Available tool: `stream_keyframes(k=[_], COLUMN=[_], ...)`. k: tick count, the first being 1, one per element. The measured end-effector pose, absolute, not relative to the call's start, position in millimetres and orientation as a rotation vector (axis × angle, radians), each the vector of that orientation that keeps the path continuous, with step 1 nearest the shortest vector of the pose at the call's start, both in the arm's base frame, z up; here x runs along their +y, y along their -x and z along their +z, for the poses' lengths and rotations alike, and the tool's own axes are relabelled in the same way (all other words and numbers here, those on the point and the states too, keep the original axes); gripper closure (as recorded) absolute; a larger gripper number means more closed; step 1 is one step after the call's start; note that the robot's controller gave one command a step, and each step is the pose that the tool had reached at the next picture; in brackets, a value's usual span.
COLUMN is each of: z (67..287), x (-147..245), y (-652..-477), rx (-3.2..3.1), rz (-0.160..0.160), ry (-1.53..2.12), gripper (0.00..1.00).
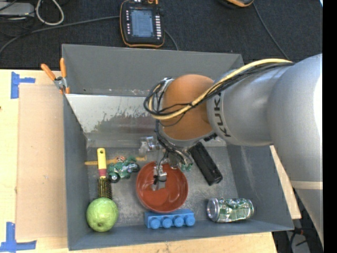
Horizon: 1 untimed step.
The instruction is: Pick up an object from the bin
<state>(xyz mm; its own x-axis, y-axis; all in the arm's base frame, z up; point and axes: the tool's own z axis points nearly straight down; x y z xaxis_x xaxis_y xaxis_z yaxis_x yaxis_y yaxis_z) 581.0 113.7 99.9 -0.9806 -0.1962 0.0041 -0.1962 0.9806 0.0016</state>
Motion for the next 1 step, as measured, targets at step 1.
stream_keyframes(k=[1], z=[77.7], x=[113.9], y=[-578.5], rx=[-3.118], rz=[-0.002], ry=[-0.359], gripper=[1.00])
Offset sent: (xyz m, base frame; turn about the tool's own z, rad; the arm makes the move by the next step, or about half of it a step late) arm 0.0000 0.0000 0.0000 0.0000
